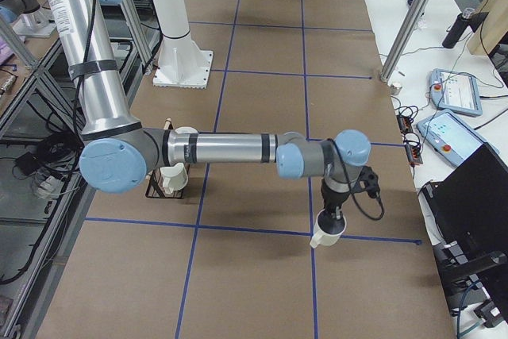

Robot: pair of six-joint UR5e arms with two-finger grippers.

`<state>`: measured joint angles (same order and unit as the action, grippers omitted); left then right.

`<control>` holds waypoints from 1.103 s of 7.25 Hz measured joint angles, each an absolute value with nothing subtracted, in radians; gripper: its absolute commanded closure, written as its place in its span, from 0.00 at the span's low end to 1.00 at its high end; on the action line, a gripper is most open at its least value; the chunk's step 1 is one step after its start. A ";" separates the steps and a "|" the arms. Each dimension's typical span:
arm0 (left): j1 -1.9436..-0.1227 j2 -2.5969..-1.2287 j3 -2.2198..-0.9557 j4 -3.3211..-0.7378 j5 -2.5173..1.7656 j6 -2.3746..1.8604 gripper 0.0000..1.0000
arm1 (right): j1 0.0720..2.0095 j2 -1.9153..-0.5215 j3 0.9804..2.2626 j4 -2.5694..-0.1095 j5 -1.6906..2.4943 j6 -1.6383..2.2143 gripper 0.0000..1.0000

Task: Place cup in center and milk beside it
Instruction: 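Carry the white mug with the right gripper toward the table center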

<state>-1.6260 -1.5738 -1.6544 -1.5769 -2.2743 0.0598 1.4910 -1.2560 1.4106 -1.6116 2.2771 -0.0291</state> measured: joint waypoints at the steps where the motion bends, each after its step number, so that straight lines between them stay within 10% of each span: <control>1: -1.626 -1.574 -1.654 -1.577 -2.275 0.060 0.01 | 1.445 -1.186 1.478 -1.714 2.280 0.045 1.00; 5: -1.626 -1.574 -1.651 -1.575 -2.274 0.060 0.01 | 1.095 -0.914 1.604 -1.782 2.240 0.740 1.00; 8: -1.626 -1.574 -1.638 -1.574 -2.274 0.060 0.01 | 0.916 -0.675 1.374 -1.678 2.129 0.982 1.00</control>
